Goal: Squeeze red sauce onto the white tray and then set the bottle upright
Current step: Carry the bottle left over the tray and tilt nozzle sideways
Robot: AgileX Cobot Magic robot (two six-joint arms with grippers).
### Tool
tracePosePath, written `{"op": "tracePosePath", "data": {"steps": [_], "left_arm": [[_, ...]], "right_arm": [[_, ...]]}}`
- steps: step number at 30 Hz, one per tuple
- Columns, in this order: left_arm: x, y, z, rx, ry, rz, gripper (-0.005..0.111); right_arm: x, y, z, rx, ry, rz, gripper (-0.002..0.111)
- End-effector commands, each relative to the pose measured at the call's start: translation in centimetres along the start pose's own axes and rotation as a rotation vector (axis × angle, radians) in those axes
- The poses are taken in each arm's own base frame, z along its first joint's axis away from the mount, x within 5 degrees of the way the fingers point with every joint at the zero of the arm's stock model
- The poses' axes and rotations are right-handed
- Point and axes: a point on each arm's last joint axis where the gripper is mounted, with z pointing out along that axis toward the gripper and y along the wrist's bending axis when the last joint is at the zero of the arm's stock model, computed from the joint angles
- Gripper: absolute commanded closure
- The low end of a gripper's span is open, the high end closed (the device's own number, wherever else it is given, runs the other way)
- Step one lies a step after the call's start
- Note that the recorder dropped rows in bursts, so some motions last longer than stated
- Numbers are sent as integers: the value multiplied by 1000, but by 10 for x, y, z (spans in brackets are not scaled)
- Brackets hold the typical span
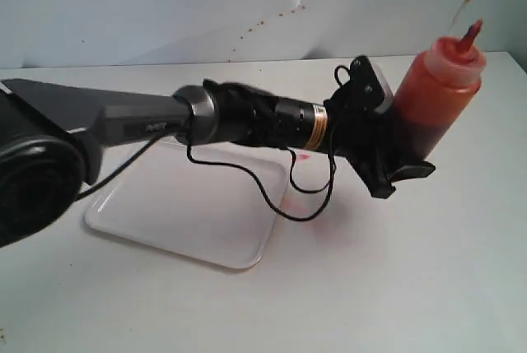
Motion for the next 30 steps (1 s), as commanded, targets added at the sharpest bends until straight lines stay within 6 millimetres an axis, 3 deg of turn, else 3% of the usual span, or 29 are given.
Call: {"op": "tracePosePath", "data": {"steps": [1,6,13,17,21,25,30], "left_arm": [[-61,-3,-41,39,39,-17,107],[-94,-9,-93,9,3,-91,107],[-98,-31,-179,-168,33,-100,107],[-82,-46,-232,-358,77,-146,107],[-53,-64,-274,-557,173,-128,107],[-26,-75,-298,-654,262,-107,107],[-17,-81,-311,-689,276,-134,107]], "right_arm": [[0,0,0,1,-11,-10,107],[0,0,0,1,-11,-10,107],[0,0,0,1,-11,-10,107],[0,0,0,1,-11,-10,107],[0,0,0,1,-11,-10,107],[0,0,0,1,-11,-10,107],[0,0,0,1,-11,-10,107]]}}
